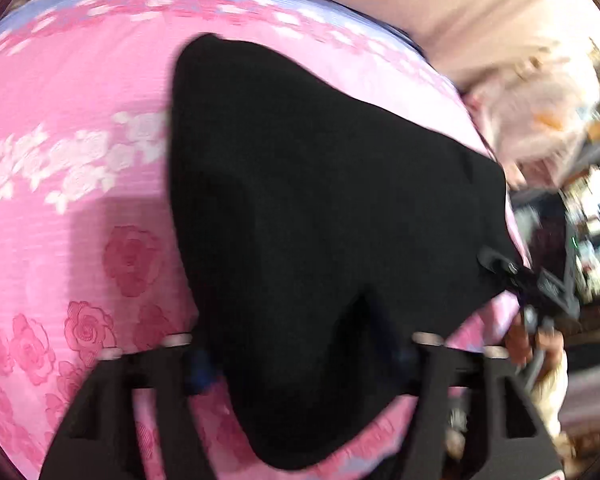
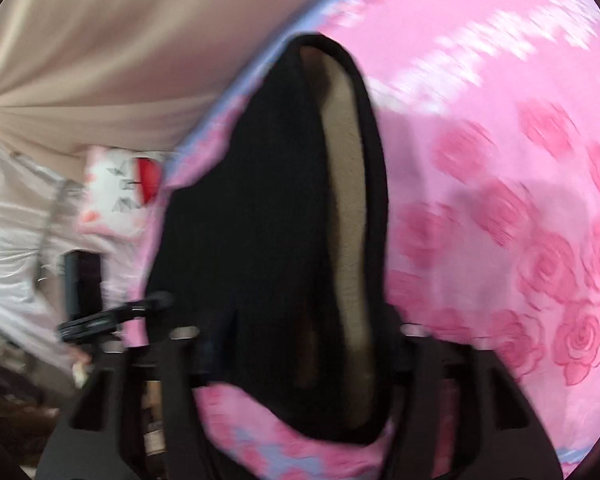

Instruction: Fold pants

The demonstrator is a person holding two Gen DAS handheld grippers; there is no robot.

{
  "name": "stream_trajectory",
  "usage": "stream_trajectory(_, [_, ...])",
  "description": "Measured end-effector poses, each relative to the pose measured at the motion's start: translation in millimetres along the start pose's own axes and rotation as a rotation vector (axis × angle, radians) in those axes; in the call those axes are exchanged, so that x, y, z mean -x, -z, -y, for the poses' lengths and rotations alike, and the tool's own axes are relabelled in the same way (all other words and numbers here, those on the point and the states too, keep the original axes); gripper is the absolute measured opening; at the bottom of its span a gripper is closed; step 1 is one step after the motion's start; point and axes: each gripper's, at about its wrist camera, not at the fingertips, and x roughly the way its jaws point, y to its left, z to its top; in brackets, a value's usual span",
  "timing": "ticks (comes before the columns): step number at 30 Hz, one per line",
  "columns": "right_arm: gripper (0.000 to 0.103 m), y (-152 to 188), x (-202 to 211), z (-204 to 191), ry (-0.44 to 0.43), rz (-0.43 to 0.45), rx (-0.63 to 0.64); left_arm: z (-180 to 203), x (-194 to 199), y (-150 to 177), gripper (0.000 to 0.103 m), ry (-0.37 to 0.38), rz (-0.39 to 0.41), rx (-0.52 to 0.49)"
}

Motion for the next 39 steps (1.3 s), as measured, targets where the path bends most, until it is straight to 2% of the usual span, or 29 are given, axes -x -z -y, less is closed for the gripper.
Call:
stream_trajectory(1, [0.058, 0, -1, -1, 0.005, 0.007, 0.002, -2, -3, 1, 0.081, -0.005, 0.01, 0.016])
stream_trajectory(2, [0.048, 0, -3, -2, -0.003, 0.003, 0.003, -1, -4, 2, 0.076, -0.004, 0.025, 0.006])
stream_trajectory(3, [0.042, 0, -6, -2, -0.027, 0.0, -0.011, 5, -6, 2, 0.059, 0.024, 0.018, -0.028])
stream_trajectory(4, [0.037, -1, -5, -2, -0.039, -0.003, -0.019, 7, -4, 3, 0.056, 0.024, 0.018, -0.035])
stream_trajectory(6, [0.032, -1, 1, -11, -0.047, 0.009, -0.014, 13, 6, 2, 0.025, 0.025, 0.025, -0.071])
stream_trajectory(8, [0.031, -4, 10, -26, -0.068, 0.028, -0.003, 17, 21, -3, 0.02, 0.052, 0.042, -0.079])
stream_trajectory(10, [0.031, -10, 24, -50, -0.091, 0.057, 0.045, 23, 44, -10, 0.02, 0.092, 0.078, -0.09])
stream_trajectory(17, [0.03, -56, 63, -128, -0.108, 0.181, 0.249, 63, 121, -47, 0.019, 0.073, 0.295, -0.201])
stream_trajectory(23, [0.03, -114, 55, -179, -0.077, 0.327, 0.414, 92, 152, -109, 0.019, -0.09, 0.512, -0.32])
stream_trajectory(27, [0.03, -156, 28, -190, -0.083, 0.398, 0.475, 88, 144, -152, 0.02, -0.19, 0.59, -0.364])
stream_trajectory(31, [0.03, -201, -19, -165, -0.107, 0.382, 0.432, 68, 112, -196, 0.02, -0.247, 0.578, -0.338])
stream_trajectory(35, [0.03, -228, -90, -113, -0.093, 0.282, 0.32, 31, 43, -234, 0.02, -0.305, 0.496, -0.3])
stream_trajectory(37, [0.03, -232, -127, -84, -0.047, 0.217, 0.259, 10, 11, -238, 0.021, -0.337, 0.494, -0.301])
stream_trajectory(38, [0.03, -232, -144, -72, -0.025, 0.182, 0.233, -4, -15, -244, 0.021, -0.375, 0.442, -0.283])
stream_trajectory(39, [0.031, -231, -155, -63, -0.007, 0.157, 0.214, -18, -33, -247, 0.021, -0.375, 0.397, -0.25])
